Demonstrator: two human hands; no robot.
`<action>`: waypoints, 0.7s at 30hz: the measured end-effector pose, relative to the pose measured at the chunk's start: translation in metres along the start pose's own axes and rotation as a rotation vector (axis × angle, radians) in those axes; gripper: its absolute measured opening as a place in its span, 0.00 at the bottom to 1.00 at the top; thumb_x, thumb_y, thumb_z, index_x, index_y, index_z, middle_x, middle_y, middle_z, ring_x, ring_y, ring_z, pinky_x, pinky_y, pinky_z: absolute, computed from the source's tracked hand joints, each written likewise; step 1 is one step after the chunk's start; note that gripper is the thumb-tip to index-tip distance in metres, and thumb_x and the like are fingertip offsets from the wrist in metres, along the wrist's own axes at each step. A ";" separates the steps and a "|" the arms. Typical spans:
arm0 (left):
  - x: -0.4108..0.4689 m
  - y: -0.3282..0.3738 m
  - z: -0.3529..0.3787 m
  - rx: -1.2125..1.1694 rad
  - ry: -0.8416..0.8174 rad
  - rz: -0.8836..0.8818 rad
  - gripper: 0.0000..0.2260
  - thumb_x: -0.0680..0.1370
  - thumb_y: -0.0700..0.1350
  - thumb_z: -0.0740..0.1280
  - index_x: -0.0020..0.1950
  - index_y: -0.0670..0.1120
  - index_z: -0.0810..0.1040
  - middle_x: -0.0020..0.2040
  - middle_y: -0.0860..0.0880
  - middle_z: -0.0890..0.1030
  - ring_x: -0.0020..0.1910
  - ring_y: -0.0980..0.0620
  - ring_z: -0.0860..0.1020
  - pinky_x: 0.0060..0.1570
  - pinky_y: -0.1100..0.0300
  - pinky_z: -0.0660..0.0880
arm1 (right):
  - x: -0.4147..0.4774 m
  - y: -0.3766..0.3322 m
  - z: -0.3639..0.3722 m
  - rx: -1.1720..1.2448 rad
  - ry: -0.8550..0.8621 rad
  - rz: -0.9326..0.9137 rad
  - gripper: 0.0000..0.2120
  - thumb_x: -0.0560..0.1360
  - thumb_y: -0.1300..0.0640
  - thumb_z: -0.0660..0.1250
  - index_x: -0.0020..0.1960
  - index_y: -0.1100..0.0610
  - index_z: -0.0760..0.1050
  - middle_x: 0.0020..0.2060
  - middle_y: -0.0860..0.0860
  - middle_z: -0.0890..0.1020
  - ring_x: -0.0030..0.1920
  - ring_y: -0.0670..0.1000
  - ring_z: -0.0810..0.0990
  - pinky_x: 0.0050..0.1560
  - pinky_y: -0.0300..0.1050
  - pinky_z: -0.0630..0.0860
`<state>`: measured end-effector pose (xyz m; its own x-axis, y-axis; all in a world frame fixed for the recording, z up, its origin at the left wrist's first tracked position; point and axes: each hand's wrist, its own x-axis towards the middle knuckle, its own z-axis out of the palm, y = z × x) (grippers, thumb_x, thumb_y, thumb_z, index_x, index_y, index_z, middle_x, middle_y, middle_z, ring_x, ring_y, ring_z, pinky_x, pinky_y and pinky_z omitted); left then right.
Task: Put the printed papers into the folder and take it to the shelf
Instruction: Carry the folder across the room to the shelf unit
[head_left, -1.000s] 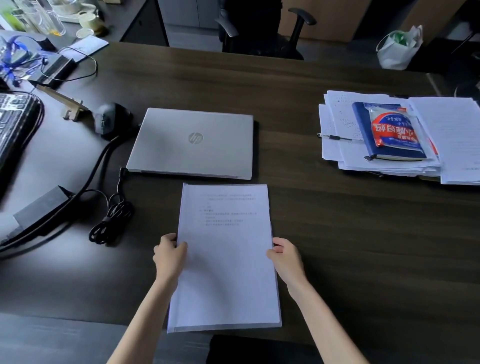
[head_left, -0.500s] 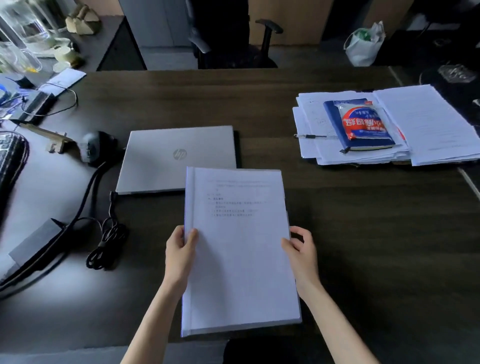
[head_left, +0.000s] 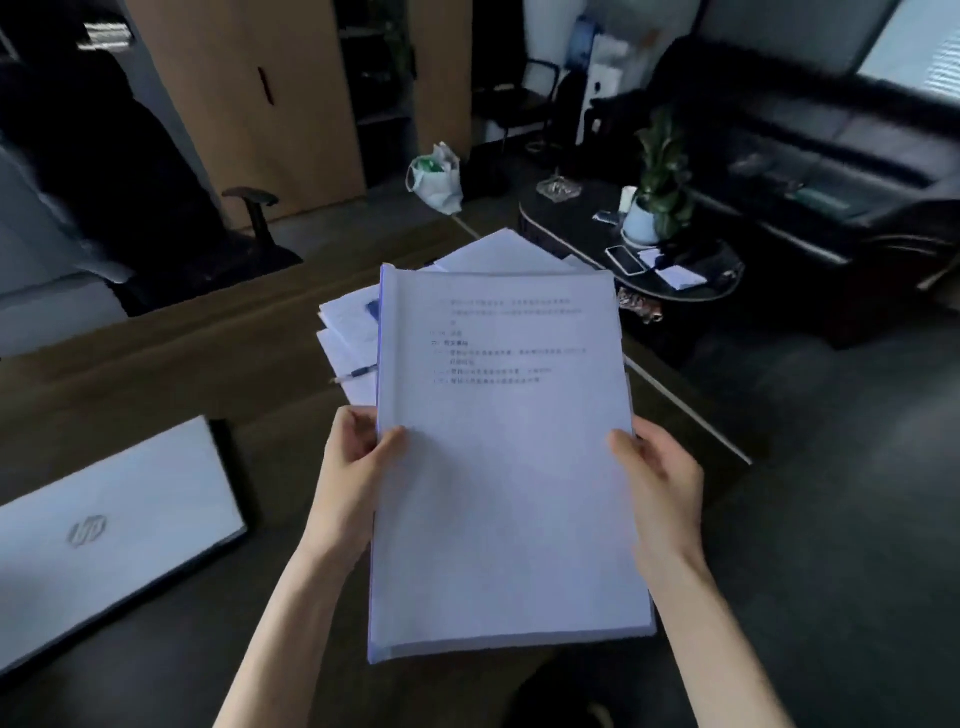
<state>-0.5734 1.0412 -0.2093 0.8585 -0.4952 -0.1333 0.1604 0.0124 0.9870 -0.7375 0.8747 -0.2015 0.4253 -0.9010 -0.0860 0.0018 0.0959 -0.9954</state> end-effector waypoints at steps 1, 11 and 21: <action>0.004 0.006 0.021 -0.016 -0.054 0.002 0.06 0.70 0.45 0.68 0.42 0.51 0.72 0.35 0.50 0.83 0.32 0.53 0.82 0.29 0.58 0.77 | 0.008 -0.009 -0.018 0.020 0.037 -0.019 0.10 0.73 0.64 0.64 0.46 0.51 0.80 0.37 0.42 0.86 0.40 0.40 0.83 0.38 0.32 0.77; 0.018 0.044 0.252 -0.010 -0.270 0.082 0.06 0.75 0.42 0.65 0.45 0.52 0.70 0.38 0.50 0.84 0.33 0.51 0.82 0.33 0.52 0.80 | 0.100 -0.068 -0.197 0.087 0.260 -0.131 0.11 0.72 0.61 0.66 0.42 0.45 0.80 0.36 0.40 0.85 0.39 0.39 0.83 0.34 0.30 0.76; 0.042 0.034 0.446 -0.044 -0.296 0.066 0.05 0.74 0.42 0.66 0.45 0.50 0.71 0.45 0.43 0.79 0.39 0.47 0.79 0.36 0.52 0.76 | 0.210 -0.099 -0.338 0.073 0.375 -0.126 0.11 0.72 0.61 0.66 0.41 0.45 0.80 0.37 0.40 0.85 0.44 0.43 0.83 0.43 0.37 0.76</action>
<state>-0.7493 0.6339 -0.1408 0.6893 -0.7238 -0.0307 0.1356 0.0873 0.9869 -0.9540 0.5333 -0.1357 0.0583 -0.9982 0.0140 0.1032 -0.0079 -0.9946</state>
